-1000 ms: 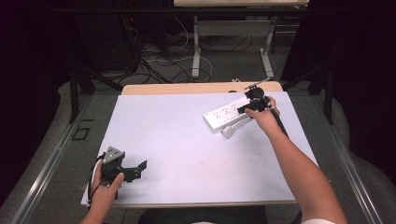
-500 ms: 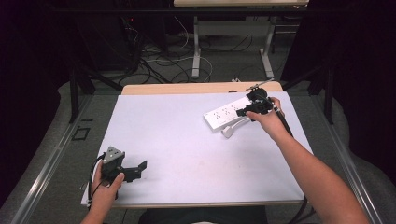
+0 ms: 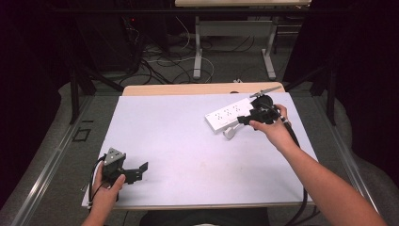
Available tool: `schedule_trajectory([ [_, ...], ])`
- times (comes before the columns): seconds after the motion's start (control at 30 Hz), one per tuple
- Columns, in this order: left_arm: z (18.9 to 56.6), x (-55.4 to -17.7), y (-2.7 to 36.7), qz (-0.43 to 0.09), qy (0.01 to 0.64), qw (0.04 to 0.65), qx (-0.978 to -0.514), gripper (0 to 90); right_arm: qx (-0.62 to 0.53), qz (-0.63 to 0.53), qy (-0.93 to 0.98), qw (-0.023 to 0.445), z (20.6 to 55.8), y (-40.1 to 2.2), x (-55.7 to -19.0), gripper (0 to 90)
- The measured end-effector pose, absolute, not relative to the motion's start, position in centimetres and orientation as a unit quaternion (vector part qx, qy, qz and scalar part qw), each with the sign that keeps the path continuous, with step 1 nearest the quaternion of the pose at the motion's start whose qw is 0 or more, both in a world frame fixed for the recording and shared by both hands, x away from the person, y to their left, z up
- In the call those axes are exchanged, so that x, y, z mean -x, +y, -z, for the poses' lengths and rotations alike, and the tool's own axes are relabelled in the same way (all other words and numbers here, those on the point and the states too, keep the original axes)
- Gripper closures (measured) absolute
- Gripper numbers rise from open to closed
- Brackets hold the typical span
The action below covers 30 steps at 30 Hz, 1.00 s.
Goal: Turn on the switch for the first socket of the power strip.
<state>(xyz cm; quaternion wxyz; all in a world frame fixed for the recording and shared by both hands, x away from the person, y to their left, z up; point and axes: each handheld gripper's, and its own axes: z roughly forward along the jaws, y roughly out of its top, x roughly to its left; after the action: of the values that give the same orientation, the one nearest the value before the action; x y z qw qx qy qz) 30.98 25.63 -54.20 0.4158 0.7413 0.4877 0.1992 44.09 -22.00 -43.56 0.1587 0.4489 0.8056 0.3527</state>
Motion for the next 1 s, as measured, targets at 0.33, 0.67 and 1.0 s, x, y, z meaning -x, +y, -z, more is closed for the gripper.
schedule_trajectory([
  [0.33,54.2,-30.9,25.6,-0.2,0.488,0.415,-0.741,0.5,-0.454,-0.371,0.791,0.174,43.8,-22.5,-41.4,15.1],
  [0.67,54.1,-30.9,25.7,-0.197,0.489,0.413,-0.743,0.5,-0.44,-0.392,0.787,0.18,44.9,-23.0,-38.3,0.0],
  [1.0,54.2,-30.9,25.7,-0.198,0.491,0.414,-0.741,0.5,-0.428,-0.416,0.777,0.201,46.3,-23.7,-34.9,0.0],
])
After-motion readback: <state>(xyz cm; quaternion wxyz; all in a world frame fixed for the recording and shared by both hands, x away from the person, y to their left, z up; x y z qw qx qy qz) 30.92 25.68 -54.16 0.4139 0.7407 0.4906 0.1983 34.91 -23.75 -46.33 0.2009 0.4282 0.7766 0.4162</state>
